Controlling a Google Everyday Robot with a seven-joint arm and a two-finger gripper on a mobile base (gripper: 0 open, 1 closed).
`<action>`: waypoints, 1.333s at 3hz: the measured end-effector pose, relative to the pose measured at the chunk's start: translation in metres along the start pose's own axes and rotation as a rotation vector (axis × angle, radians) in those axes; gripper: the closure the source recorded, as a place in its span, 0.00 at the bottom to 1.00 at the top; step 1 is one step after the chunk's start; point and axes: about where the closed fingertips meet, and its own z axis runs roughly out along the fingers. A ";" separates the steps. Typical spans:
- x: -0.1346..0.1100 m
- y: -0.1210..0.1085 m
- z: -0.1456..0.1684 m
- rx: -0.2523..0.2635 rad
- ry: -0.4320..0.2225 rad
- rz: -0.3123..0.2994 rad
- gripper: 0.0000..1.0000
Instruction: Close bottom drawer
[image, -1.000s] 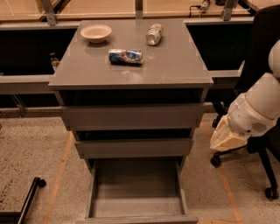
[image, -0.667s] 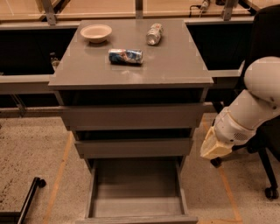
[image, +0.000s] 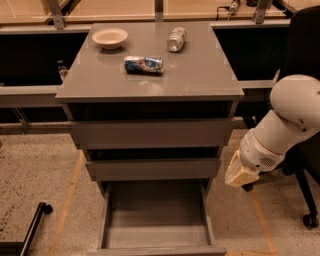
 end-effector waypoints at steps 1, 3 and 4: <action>0.009 -0.002 0.044 -0.030 -0.030 0.019 1.00; 0.042 -0.020 0.142 -0.092 -0.036 0.090 1.00; 0.060 -0.039 0.186 -0.131 -0.021 0.141 1.00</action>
Offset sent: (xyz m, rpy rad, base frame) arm 0.0031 0.0019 -0.1601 0.0481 0.1210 -0.0761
